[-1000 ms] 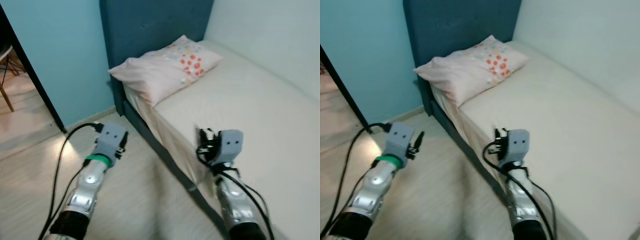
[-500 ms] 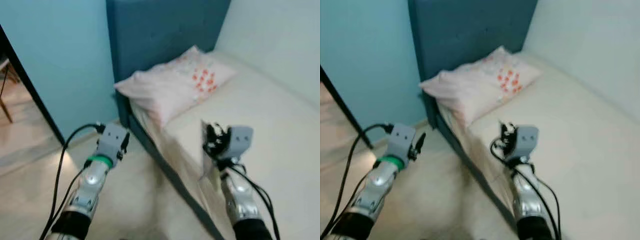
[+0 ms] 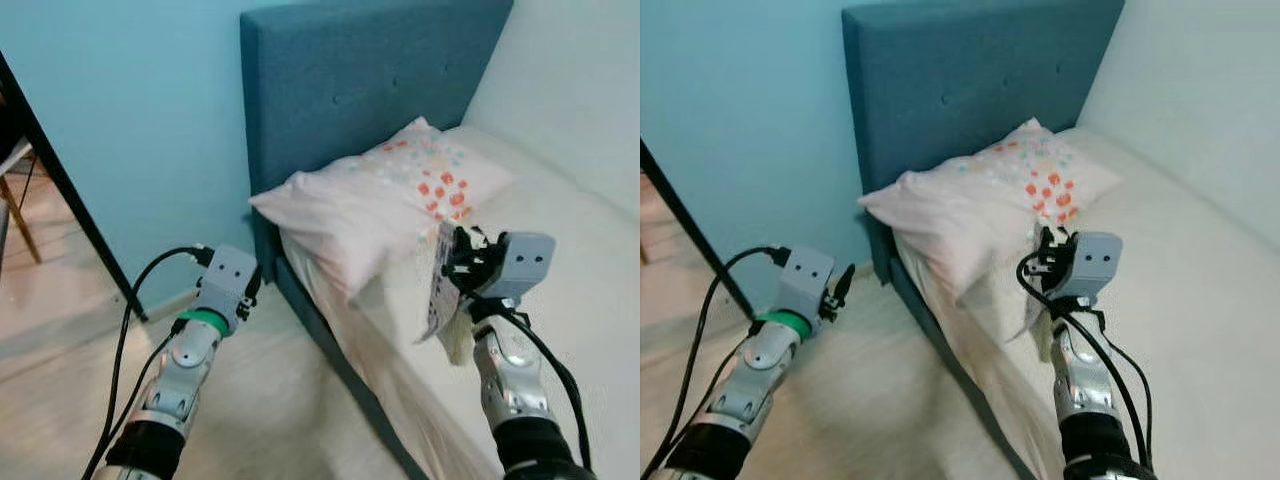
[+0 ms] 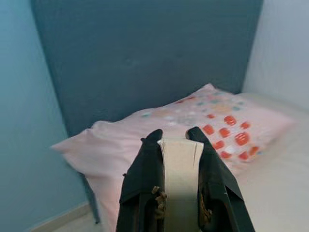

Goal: Clean up the room

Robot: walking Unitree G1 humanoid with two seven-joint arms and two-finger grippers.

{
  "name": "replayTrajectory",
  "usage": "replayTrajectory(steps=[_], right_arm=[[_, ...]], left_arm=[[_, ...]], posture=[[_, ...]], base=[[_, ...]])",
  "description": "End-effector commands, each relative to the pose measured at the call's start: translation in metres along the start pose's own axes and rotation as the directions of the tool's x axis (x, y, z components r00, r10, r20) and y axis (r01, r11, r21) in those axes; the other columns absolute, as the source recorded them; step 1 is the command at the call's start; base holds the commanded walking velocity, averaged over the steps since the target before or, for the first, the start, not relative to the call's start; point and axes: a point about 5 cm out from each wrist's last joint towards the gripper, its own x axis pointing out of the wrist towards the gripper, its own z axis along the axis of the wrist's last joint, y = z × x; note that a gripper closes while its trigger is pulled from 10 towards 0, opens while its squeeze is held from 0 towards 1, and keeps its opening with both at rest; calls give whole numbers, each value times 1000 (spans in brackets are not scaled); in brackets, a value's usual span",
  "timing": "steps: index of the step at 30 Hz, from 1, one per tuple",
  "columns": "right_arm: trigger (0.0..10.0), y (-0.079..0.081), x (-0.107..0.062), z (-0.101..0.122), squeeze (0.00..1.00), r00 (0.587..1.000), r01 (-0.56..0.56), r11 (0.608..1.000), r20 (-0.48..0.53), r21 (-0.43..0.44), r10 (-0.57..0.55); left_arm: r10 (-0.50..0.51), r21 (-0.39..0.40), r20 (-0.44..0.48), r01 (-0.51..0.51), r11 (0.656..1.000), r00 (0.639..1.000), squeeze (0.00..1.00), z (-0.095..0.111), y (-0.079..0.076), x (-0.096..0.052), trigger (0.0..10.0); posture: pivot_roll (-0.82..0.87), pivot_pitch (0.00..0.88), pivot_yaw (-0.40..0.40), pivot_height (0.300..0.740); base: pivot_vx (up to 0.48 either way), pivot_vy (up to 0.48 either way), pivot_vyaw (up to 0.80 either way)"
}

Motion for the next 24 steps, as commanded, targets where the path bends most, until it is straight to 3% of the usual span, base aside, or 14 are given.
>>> replayTrajectory(steps=[1, 11, 24], right_arm=[[10000, -17, -2, 2, 0, 998, 64, 998, 6, 4, -64], [10000, -50, -8, 4, 0, 970, 243, 970, 16, 18, -243], [10000, -52, -11, 0, 0, 966, 259, 965, 2, 46, -259]], left_arm=[[-26, -3, -24, 26, 1000, 999, 0, -6, -8, -3, 10000], [-69, -6, -59, 69, 998, 996, 0, -13, -11, -7, 10000], [-112, -16, -57, 111, 994, 992, 0, -13, -17, -9, 10000]], posture=[[13, 78, 13, 740], [15, 84, 17, 740], [10, 88, 29, 740]], base=[[446, 0, 0], [240, 0, 0], [0, 0, 0]])
